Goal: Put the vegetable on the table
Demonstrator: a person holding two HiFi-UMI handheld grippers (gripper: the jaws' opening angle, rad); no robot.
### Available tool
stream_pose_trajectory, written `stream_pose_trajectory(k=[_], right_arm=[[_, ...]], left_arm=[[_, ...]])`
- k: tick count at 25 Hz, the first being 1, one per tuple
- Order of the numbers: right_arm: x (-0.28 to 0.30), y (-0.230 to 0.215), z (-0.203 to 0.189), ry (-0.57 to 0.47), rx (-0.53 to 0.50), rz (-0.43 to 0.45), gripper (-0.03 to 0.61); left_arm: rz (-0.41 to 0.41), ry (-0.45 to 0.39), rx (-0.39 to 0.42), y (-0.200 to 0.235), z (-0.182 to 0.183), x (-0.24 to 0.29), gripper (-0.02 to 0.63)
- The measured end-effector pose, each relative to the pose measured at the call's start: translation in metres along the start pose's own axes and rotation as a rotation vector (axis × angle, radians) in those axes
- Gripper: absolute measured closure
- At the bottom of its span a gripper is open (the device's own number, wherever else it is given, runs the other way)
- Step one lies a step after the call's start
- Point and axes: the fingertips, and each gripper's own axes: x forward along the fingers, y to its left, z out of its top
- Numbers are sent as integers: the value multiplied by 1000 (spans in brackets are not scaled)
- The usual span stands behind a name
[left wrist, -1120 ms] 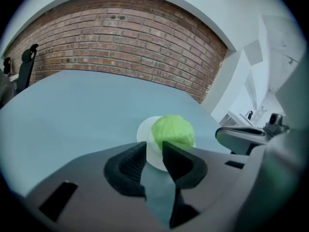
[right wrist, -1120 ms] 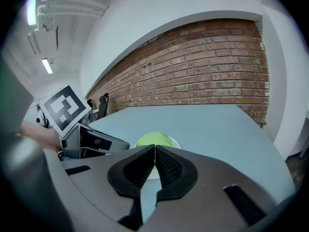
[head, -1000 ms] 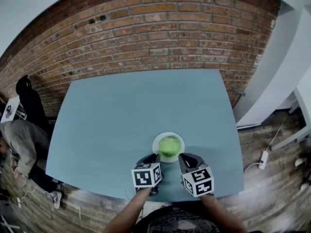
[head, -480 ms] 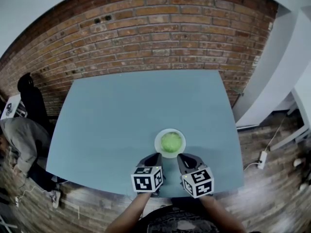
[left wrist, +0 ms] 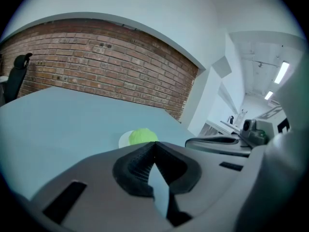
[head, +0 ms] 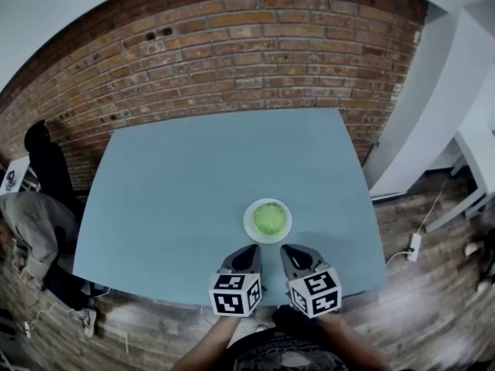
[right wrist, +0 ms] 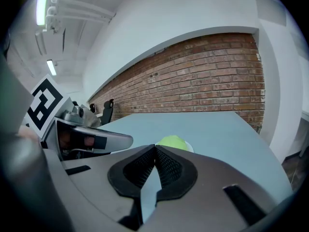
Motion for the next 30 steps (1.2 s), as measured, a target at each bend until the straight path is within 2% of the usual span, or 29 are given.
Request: stream_pose_trajectory(k=[6, 15, 30], right_arm=[[-18, 9, -3, -15, -4, -10, 569], [-41, 26, -3, -44, -3, -11, 571], [-57, 41, -2, -66, -6, -18, 571]], left_arm=[[-30, -42, 32, -20, -1, -17, 612], [-72, -60, 56, -41, -10, -41, 612], [-78, -76, 65, -48, -15, -58, 612]])
